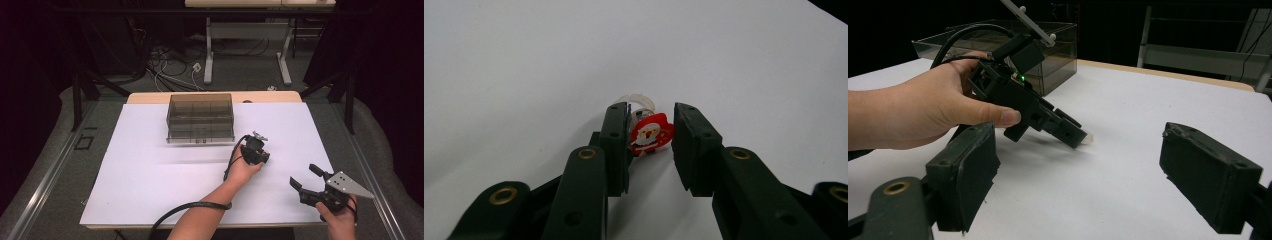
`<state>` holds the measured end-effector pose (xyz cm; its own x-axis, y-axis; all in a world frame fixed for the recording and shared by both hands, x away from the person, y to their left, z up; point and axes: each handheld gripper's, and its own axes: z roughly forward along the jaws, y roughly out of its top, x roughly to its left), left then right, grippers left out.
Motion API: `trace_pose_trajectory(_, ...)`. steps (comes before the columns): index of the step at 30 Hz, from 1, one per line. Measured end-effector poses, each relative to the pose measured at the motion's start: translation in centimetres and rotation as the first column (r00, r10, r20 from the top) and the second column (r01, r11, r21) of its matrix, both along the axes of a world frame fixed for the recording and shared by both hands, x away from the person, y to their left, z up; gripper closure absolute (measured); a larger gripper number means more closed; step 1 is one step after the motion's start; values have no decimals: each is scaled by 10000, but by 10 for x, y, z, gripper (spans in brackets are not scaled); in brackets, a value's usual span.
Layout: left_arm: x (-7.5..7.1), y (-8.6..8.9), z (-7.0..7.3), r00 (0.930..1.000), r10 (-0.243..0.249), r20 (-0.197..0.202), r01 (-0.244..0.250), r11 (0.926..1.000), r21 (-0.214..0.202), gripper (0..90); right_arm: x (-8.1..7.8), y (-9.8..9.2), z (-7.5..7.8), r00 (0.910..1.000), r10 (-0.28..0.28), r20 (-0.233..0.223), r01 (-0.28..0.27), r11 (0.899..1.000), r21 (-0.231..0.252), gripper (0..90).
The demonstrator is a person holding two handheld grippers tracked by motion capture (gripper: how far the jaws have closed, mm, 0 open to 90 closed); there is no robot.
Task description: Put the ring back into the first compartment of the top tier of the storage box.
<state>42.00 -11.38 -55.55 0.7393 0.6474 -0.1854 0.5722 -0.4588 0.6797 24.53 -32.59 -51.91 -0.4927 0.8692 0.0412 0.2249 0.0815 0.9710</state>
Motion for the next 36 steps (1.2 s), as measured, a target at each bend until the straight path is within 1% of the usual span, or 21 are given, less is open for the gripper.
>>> trace_pose_trajectory(1, 0, 0, 0, 10000, 0, 0, 0, 10000, 0, 684, 0, 0, 0, 10000, -14, -11, 14, 10000, 10, 149)
trace_pose_trajectory(2, 0, 0, 0, 10000, 35, 37, -35, 9999, -118, 684, 0, 0, 0, 10000, -2, -7, 2, 10000, -12, 149)
trace_pose_trajectory(6, 0, 0, 1, 10000, 32, 42, -31, 9999, -116, 684, 0, 0, 0, 10000, 30, 15, -30, 10000, -1, 149)
trace_pose_trajectory(7, -1, -1, 1, 9999, 100, 19, -99, 9997, -216, 684, 0, 0, 0, 10000, 26, 16, -26, 10000, -2, 149)
trace_pose_trajectory(10, 0, 0, 4, 9999, 57, 91, -56, 9999, -97, 684, 0, 0, 0, 10000, -16, 0, 16, 10000, -18, 149)
trace_pose_trajectory(11, 0, 0, 3, 9998, 161, 126, -157, 9995, -262, 684, 0, 0, 0, 10000, 3, -6, -3, 10000, -43, 149)
trace_pose_trajectory(12, 0, 0, 4, 9998, 125, 156, -121, 9997, -221, 684, 0, 0, 0, 10000, 3, -6, -3, 10000, -43, 149)
trace_pose_trajectory(13, 1, 2, 6, 9999, 35, 96, -34, 9999, -108, 684, 0, 0, 0, 10000, 7, -7, -7, 10000, -41, 148)
trace_pose_trajectory(14, 1, 2, 7, 9999, 93, 42, -93, 9999, -93, 684, 0, 0, 0, 10000, 11, -17, -11, 10000, -41, 149)
trace_pose_trajectory(15, 0, 1, 6, 9996, 231, 134, -227, 9993, -304, 684, 0, 0, 0, 10000, 21, -17, -22, 10000, -40, 148)
trace_pose_trajectory(18, 1, 3, 8, 9997, 207, 145, -203, 9994, -270, 684, 0, 0, 0, 10000, -2, -9, 2, 10000, -54, 149)
trace_pose_trajectory(20, 1, 3, 9, 9994, 269, 222, -263, 9993, -275, 684, 0, 0, 0, 10000, 2, -8, -2, 10000, -56, 149)
trace_pose_trajectory(22, 1, 4, 10, 9993, 321, 214, -313, 9989, -353, 684, 0, 0, 0, 10000, 10, -8, -10, 10000, -59, 149)
trace_pose_trajectory(24, 1, 5, 14, 9996, 228, 148, -225, 9995, -228, 684, 1, 0, 0, 10000, 9, -2, -9, 10000, -25, 149)
trace_pose_trajectory(26, 1, 5, 15, 9990, 352, 259, -343, 9988, -338, 684, 0, 0, 0, 10000, 16, -16, -16, 10000, -53, 149)
trace_pose_trajectory(27, 1, 6, 17, 9993, 300, 205, -295, 9993, -244, 684, 0, 0, 0, 10000, 3, -15, -3, 10000, -50, 149)
trace_pose_trajectory(30, 1, 6, 20, 9988, 380, 294, -368, 9985, -401, 684, 0, 0, 0, 10000, -3, -18, 3, 10000, -47, 149)
trace_pose_trajectory(31, 1, 6, 21, 9989, 379, 262, -369, 9985, -393, 684, 0, 0, 0, 10000, 1, -20, -1, 10000, -49, 149)
trace_pose_trajectory(34, 1, 7, 25, 9985, 419, 347, -402, 9980, -498, 684, 1, 0, -1, 10000, 5, -12, -6, 10000, -31, 149)
trace_pose_trajectory(35, 0, 7, 27, 9986, 426, 308, -411, 9981, -466, 684, 0, 0, -1, 10000, -9, -19, 9, 10000, -15, 149)
trace_pose_trajectory(36, 0, 7, 28, 9985, 409, 356, -391, 9980, -488, 684, 0, 0, 0, 10000, -23, -48, 23, 10000, -32, 149)
